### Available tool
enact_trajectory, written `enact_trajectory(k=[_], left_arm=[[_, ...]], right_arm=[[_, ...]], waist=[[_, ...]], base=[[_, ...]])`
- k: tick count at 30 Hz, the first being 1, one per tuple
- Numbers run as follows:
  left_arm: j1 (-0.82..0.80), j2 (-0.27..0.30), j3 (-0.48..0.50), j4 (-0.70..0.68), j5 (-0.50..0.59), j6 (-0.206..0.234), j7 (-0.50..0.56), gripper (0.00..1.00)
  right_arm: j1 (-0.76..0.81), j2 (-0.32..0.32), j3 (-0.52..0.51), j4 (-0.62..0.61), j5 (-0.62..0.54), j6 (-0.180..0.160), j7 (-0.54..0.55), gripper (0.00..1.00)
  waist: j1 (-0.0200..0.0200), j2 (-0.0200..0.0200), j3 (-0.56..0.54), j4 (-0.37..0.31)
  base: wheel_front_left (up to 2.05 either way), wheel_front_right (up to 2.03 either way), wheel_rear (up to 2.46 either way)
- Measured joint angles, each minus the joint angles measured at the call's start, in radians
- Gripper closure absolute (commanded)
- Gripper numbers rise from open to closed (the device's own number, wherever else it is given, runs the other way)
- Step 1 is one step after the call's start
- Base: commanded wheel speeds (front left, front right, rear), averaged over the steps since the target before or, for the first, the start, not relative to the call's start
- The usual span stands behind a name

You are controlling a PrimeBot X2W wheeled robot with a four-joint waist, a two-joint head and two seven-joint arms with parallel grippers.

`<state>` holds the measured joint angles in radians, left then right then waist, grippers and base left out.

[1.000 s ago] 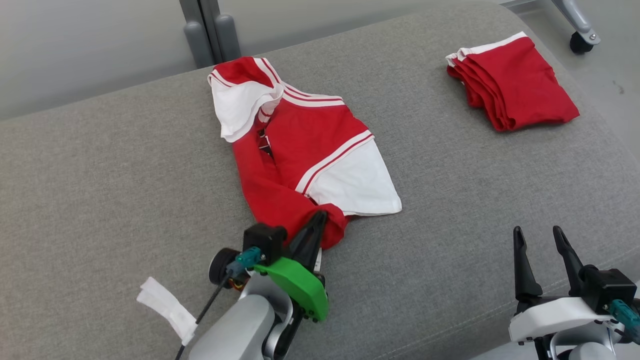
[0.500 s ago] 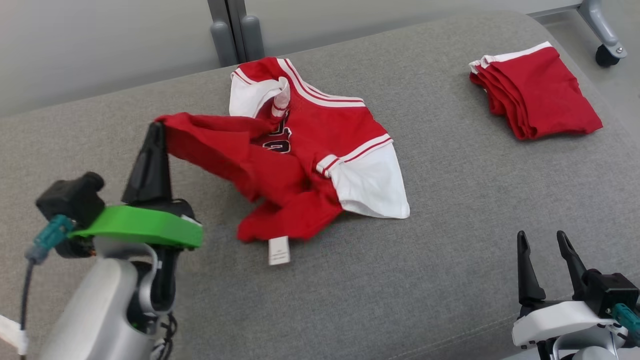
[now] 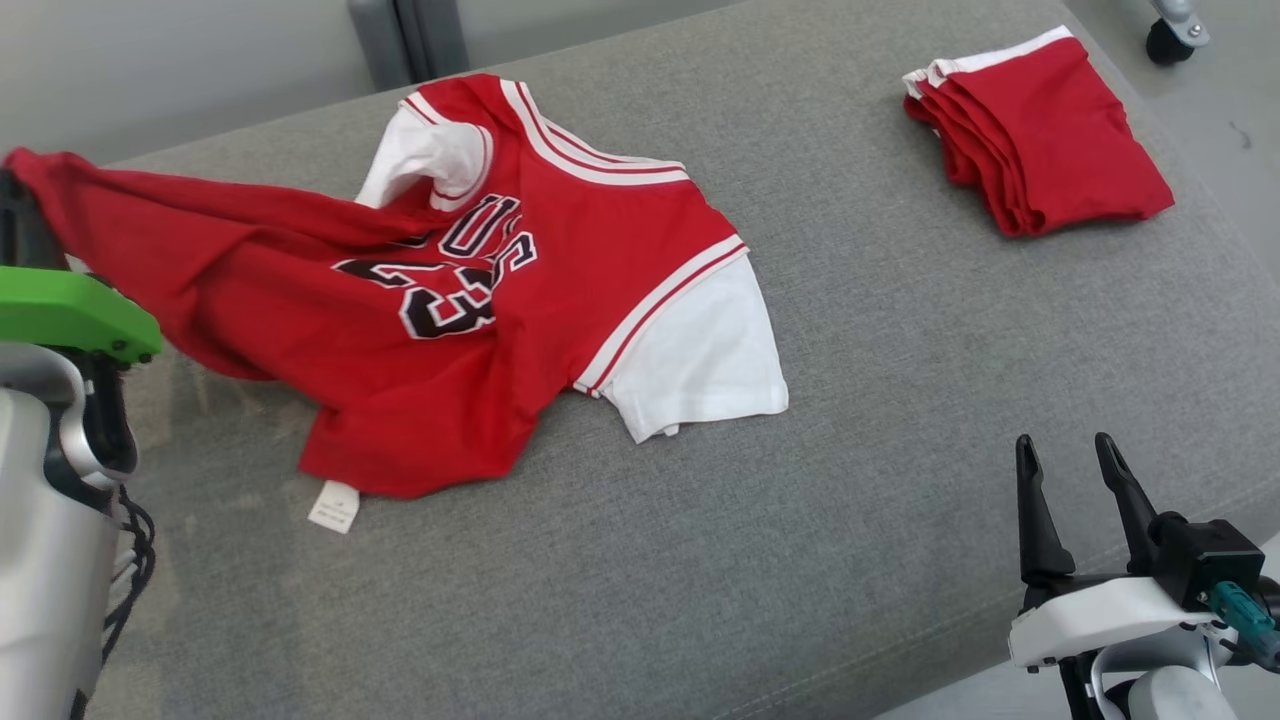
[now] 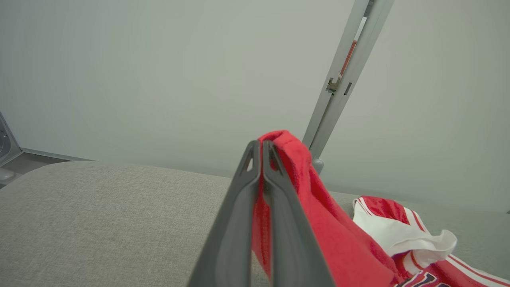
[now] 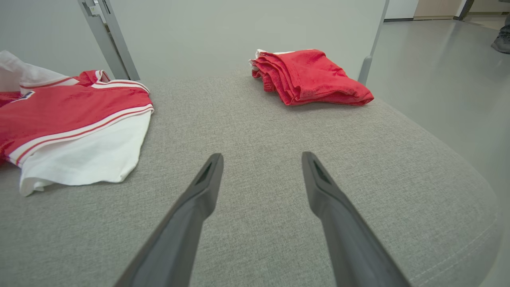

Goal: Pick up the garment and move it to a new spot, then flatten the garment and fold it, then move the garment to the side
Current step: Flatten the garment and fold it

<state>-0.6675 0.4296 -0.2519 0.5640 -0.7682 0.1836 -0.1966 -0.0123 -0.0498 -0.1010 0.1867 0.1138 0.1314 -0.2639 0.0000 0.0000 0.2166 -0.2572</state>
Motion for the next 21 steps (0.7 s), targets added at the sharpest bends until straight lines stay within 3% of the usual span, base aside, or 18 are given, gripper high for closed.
enact_trajectory(k=[1,2,3,8,14,17,21], left_arm=[[-0.022,0.001,0.009,0.040,0.005,-0.003,-0.017,1.00],[-0.039,0.001,0.017,0.073,0.005,-0.007,-0.028,0.58],[-0.055,0.000,0.018,0.111,0.009,-0.012,-0.035,0.00],[-0.063,-0.028,0.066,0.207,0.002,-0.061,-0.061,0.00],[0.092,-0.089,0.159,0.125,0.018,-0.092,-0.065,0.00],[0.199,-0.137,0.120,0.106,0.030,-0.130,-0.057,0.00],[0.269,-0.185,0.026,0.095,0.034,-0.185,0.051,0.00]], right_arm=[[0.000,0.000,0.000,0.000,0.001,0.000,0.000,0.00],[-0.001,0.000,-0.001,0.001,0.001,0.000,0.000,0.00],[-0.001,0.000,-0.002,0.002,0.001,0.000,0.000,0.00],[0.005,0.000,-0.022,0.006,0.005,0.000,0.000,0.00],[0.034,0.000,-0.042,0.013,0.005,0.000,0.000,0.00],[0.045,0.000,-0.041,0.012,0.004,0.000,0.000,0.00],[0.047,0.000,-0.032,0.009,-0.004,0.000,0.000,0.00]], waist=[[0.0000,0.0000,0.006,-0.006],[0.0000,0.0000,0.011,-0.011],[0.0000,0.0000,0.016,-0.017],[0.0000,0.0000,0.017,-0.032],[0.0000,0.0000,-0.017,-0.014],[0.0000,0.0000,-0.036,0.011],[0.0000,0.0000,-0.051,0.049]], base=[[0.00,0.00,0.00],[0.00,0.00,0.00],[0.00,0.00,0.00],[0.00,0.00,0.00],[0.00,0.00,0.00],[0.00,0.00,0.00],[0.00,0.00,0.00]])
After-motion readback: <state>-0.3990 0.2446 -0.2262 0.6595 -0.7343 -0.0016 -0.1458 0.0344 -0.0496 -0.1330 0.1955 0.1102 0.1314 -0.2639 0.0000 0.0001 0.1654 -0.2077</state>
